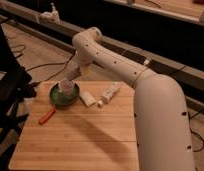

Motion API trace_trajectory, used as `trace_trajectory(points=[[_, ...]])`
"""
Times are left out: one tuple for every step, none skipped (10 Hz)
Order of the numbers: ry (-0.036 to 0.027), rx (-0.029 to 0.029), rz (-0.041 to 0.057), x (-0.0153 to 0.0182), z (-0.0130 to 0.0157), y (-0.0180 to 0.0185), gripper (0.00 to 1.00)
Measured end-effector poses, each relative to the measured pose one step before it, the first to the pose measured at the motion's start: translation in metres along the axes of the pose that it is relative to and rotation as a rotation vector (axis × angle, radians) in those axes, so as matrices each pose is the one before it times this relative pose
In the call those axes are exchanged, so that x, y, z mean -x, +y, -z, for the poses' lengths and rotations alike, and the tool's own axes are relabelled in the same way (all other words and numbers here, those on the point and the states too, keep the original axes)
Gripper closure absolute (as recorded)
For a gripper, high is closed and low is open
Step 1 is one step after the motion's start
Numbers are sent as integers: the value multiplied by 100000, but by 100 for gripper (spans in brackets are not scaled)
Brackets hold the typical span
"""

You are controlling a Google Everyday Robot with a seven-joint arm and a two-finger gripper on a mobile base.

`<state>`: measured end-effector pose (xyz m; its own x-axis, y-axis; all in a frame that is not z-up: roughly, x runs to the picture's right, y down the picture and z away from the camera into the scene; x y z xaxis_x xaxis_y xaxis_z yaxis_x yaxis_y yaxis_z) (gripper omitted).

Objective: Place the eraser in the ceramic cup

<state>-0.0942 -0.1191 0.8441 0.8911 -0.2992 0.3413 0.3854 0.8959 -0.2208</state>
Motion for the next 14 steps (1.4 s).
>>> trace_trajectory(points=[[-2132,367,-1349,390,-923,-229,98],[-3477,438,-1687,618,-975,-198,98],[-2465,552,-845,410,-777,-63,98],[-2053,924,-229,352,-776,38,98],[-1335,1385,635,429,-738,135,98],[-1243,1752,966,521,-825,194,98],[-908,1191,519,322,-571,127,98],[-974,1471,536,218,-613,153,97],[-857,1120,218,57,-416,113,92],[-327,500,131,49,-178,34,86],[-743,687,260,150,-241,-11,76],[-1038,519,248,118,-214,-23,64],[-1163,152,343,170,-97,-67,53],[-760,75,354,135,-61,-49,46]])
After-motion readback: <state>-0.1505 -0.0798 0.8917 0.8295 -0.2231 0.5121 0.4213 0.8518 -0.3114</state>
